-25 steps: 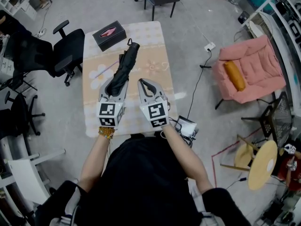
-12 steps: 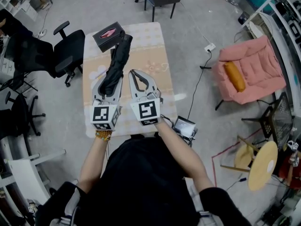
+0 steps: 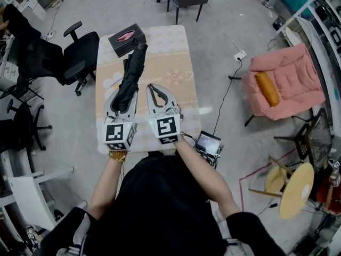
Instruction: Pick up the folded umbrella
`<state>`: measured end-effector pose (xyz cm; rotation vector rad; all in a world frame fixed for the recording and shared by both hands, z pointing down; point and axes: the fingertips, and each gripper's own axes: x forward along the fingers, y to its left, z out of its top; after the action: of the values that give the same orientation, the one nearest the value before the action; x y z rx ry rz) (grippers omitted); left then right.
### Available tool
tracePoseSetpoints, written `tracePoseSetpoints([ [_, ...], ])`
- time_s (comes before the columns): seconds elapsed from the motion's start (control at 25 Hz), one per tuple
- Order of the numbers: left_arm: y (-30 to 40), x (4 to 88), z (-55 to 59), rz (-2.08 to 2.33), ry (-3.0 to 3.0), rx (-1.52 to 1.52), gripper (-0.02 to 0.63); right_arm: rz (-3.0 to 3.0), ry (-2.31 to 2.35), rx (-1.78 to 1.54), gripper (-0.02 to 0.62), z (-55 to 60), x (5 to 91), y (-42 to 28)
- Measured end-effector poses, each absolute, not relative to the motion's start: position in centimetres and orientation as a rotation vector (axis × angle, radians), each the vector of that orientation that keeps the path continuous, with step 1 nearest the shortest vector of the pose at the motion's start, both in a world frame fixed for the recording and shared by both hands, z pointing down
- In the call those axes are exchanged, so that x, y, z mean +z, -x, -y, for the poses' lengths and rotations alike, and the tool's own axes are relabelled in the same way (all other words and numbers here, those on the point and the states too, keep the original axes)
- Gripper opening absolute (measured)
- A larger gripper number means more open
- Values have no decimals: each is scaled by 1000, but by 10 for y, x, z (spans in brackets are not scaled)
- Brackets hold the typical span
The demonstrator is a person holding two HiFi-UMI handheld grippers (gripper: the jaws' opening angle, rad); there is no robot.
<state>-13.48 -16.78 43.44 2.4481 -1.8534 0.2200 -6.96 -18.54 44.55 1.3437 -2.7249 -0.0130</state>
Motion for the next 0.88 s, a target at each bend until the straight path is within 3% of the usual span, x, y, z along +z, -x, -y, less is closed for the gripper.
tracePoseSetpoints([
  [0.88, 141, 483, 143, 1813, -2401, 272, 196, 2703, -1240, 50, 17, 162, 485, 77],
])
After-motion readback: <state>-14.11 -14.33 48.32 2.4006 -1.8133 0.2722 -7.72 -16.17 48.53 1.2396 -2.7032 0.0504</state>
